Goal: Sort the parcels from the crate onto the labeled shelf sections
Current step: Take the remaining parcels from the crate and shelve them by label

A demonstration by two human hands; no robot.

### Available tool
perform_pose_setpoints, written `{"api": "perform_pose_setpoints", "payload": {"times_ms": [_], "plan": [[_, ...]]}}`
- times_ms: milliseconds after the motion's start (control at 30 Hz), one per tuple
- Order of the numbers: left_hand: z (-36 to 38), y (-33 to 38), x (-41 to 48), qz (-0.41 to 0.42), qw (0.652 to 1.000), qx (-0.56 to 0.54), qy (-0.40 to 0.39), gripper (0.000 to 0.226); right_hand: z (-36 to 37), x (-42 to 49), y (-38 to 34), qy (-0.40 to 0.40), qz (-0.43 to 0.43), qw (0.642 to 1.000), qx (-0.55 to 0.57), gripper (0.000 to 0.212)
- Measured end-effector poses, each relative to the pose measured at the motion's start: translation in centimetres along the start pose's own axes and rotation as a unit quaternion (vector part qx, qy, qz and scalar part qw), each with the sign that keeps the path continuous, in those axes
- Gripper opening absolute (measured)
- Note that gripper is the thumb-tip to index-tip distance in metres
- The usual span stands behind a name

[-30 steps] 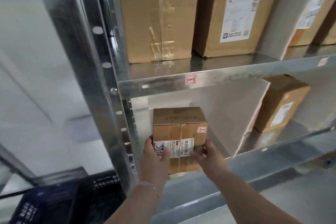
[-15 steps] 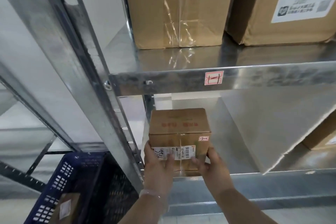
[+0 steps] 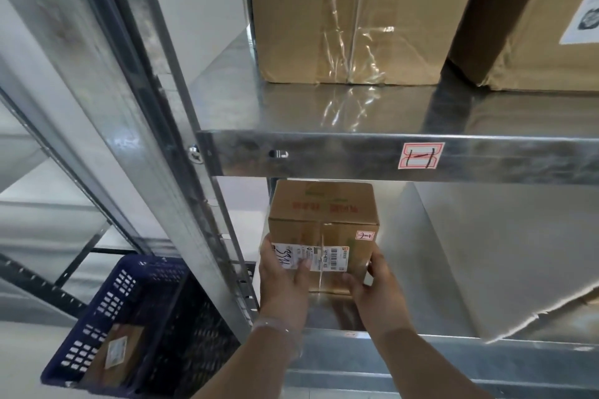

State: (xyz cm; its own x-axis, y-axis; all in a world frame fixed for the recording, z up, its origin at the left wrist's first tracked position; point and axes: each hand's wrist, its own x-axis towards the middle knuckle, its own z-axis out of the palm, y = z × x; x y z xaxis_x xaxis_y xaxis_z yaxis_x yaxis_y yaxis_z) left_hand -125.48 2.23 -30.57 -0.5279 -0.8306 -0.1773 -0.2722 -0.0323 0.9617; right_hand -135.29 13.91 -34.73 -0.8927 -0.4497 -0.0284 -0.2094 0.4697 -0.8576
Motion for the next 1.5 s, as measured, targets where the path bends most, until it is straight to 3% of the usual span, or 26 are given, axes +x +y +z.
{"api": "perform_pose_setpoints", "payload": {"times_ms": [267, 400, 500, 667, 833, 1000, 1200, 1333, 1500], "plan": [[0.2, -0.3, 0.6, 0.008, 0.999, -0.030, 0.011, 0.067, 0.4, 0.5, 0.3, -0.007, -0.009, 1.000, 0.017, 0.074], [0.0, -0.6, -0.2, 0.000, 0.999, -0.048, -0.007, 0.087, 0.4, -0.3, 0.8, -0.018, 0.006, 0.999, 0.028, 0.086], [0.1, -0.8, -1.7, -0.016, 0.999, -0.019, -0.029, 0.097, 0.4, -1.7, 1.6, -0.008, 0.021, 0.998, 0.054, 0.093], [-0.6, -3.4, -4.7, 0.009, 0.998, 0.060, -0.034, 0.104, 0.3, -6.1, 3.1, 0.016, 0.019, 1.000, -0.003, 0.091], [-2.0, -6.1, -6.3, 0.010, 0.989, 0.131, -0.071, 0.088, 1.5, -9.8, 3.5, -0.006, -0.006, 0.999, -0.040, 0.082], [-5.0, -8.4, -7.7, -0.005, 0.979, 0.145, -0.145, 0.057, 3.5, -13.4, 1.9, -0.058, -0.044, 0.994, -0.080, 0.072], [-15.5, -10.3, -8.5, 0.025, 0.974, 0.123, -0.188, 0.034, 9.4, -18.6, -2.3, -0.159, -0.084, 0.976, -0.127, 0.071], [-26.9, -12.1, -7.6, -0.002, 0.984, 0.139, -0.114, 0.049, 16.8, -21.8, -7.5, -0.206, -0.123, 0.965, -0.102, 0.074], [-40.7, -13.7, -6.6, -0.002, 0.988, 0.148, -0.042, 0.051, 27.8, -25.3, -15.6, -0.282, -0.152, 0.943, -0.095, 0.077]]}}
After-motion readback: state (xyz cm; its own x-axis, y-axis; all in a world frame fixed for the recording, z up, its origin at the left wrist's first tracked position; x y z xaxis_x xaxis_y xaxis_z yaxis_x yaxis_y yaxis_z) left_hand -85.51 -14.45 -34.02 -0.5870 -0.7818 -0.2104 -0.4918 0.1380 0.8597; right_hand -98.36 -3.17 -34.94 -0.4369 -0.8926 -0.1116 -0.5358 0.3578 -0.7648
